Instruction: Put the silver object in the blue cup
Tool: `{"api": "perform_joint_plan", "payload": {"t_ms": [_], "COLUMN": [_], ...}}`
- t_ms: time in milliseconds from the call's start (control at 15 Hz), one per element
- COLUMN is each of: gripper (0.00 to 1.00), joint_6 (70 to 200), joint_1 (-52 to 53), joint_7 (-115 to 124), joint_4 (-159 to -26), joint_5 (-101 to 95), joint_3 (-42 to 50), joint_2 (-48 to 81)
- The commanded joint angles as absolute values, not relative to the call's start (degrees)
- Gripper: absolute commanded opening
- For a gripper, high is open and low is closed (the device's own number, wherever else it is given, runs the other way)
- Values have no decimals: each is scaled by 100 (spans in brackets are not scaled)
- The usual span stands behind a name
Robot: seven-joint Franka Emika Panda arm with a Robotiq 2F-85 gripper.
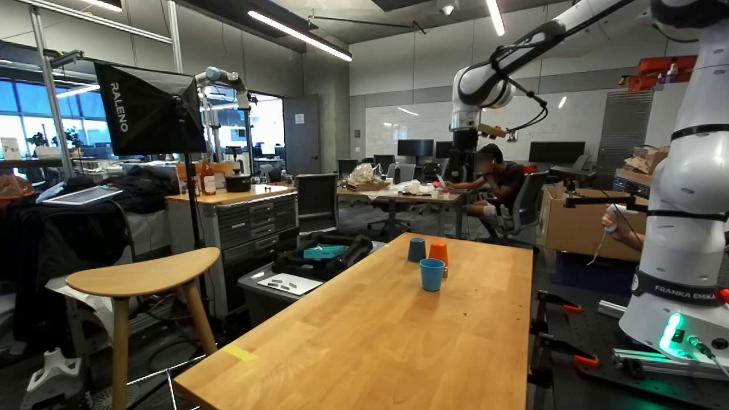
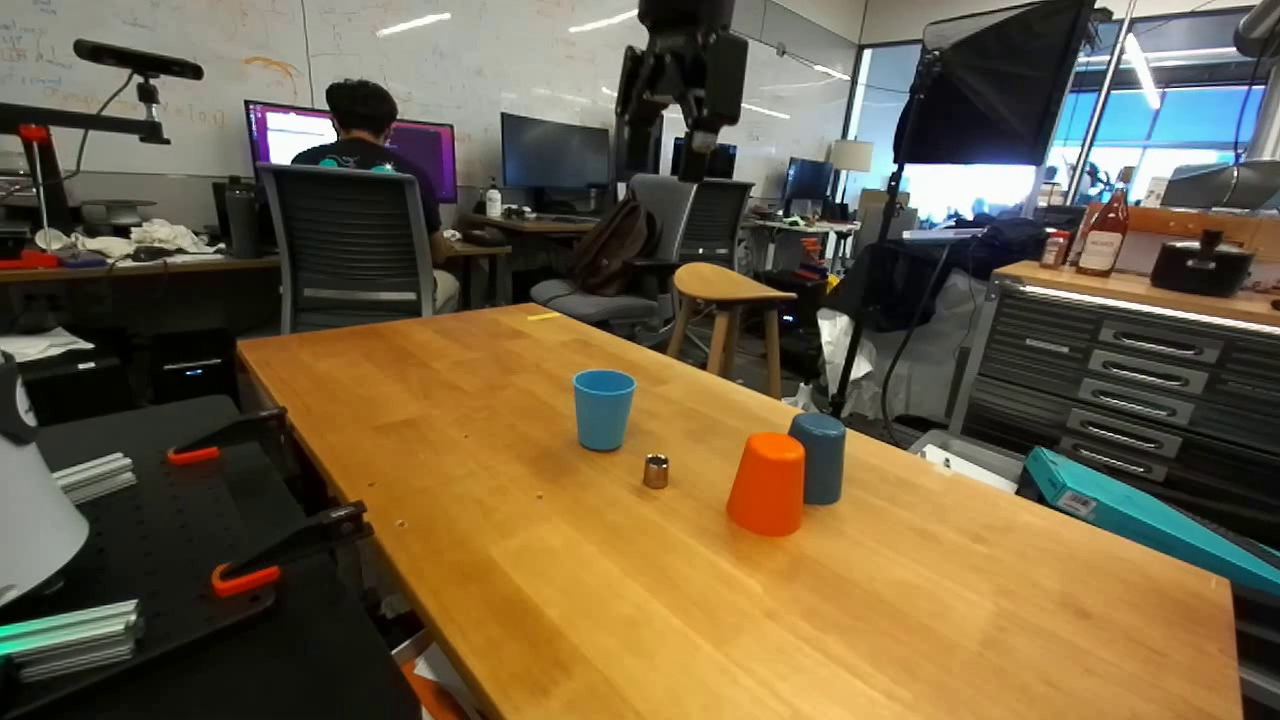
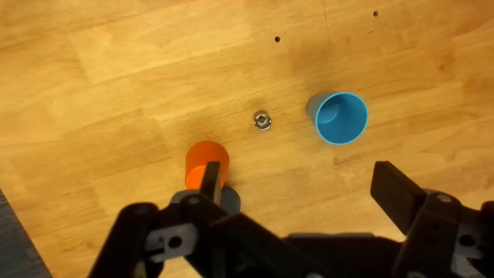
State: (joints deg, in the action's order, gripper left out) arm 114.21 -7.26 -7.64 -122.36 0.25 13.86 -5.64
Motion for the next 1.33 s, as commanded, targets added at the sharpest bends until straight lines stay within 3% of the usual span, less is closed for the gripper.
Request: {"api": "perform_joint_plan", "payload": {"t_ms": [0,133,200,1267], "gripper": [100,100,100,100], "joint_6": [11950,11970,12009,13197], "joint_1": [-804,-847,-854,-837], "joint_7": [-460,-165,-401,889], "joint_4": [-11595,-11290,-11829,-11414], "joint_5": [288,65,109,59], "joint_3": [1222,1192,1163,1002], "joint_2": [739,1402,773,3138]}}
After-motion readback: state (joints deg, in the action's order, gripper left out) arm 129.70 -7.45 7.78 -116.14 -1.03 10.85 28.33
